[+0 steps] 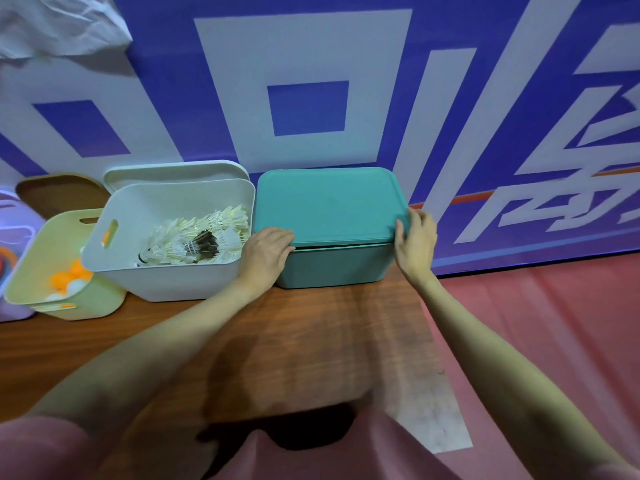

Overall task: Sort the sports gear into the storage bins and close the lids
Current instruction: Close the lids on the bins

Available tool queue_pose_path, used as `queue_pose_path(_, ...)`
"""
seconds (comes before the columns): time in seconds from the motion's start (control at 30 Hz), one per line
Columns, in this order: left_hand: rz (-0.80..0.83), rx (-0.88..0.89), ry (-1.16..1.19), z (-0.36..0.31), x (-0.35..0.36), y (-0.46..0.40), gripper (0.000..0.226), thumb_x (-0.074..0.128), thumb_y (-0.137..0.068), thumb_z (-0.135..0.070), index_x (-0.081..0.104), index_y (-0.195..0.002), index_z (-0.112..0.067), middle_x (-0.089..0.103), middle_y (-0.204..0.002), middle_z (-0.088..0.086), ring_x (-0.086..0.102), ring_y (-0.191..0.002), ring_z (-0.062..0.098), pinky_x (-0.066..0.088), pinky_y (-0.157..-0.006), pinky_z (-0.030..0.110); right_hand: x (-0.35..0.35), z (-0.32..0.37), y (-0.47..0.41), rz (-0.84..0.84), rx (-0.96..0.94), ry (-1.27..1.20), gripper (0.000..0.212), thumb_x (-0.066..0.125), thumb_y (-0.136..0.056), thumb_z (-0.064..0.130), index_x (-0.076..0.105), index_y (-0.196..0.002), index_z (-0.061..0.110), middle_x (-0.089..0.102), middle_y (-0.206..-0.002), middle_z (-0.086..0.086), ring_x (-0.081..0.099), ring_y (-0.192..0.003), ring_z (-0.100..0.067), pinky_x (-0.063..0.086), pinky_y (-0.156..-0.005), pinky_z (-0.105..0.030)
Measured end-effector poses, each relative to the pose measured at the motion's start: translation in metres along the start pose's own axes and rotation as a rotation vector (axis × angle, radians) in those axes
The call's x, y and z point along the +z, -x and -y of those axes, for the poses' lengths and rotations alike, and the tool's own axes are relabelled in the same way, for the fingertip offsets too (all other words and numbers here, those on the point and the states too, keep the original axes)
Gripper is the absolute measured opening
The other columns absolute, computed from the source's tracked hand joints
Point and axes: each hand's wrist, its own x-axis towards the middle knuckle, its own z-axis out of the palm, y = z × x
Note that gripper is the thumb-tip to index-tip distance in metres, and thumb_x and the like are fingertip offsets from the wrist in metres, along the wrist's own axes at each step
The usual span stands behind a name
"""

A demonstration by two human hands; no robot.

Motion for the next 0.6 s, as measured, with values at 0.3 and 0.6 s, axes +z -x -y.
queue_pose_path(0.3, 0.068, -0.181, 0.031, -0.001, 0.008, -0.003, 0.024, 0.052, -0.083, -0.021, 0.065, -0.099, -0.009, 0.053, -0.137, 0.015, 0.042, -0.133, 0.039, 0.026, -0.111, 0.059, 0.014, 0.005, -0.015, 0.078, 0.275, -0.331, 0.030, 0.032, -0.100, 0.008, 0.046, -0.122, -0.004, 0.051, -0.124, -0.020, 0.047, -0.116, -0.032, 0.034, -0.089, -0.026)
queue_pose_path(0.6, -0.134, -0.099, 0.083, -0.005, 0.005, -0.007, 0.022, 0.056, -0.084, -0.020, 0.070, -0.095, -0.008, 0.068, -0.114, 0.007, 0.056, -0.118, 0.026, 0.026, -0.111, 0.056, 0.021, -0.003, -0.009, 0.017, 0.350, -0.552, 0.041, 0.029, -0.102, 0.017, 0.038, -0.141, 0.006, 0.046, -0.141, -0.008, 0.042, -0.129, -0.021, 0.034, -0.109, -0.035)
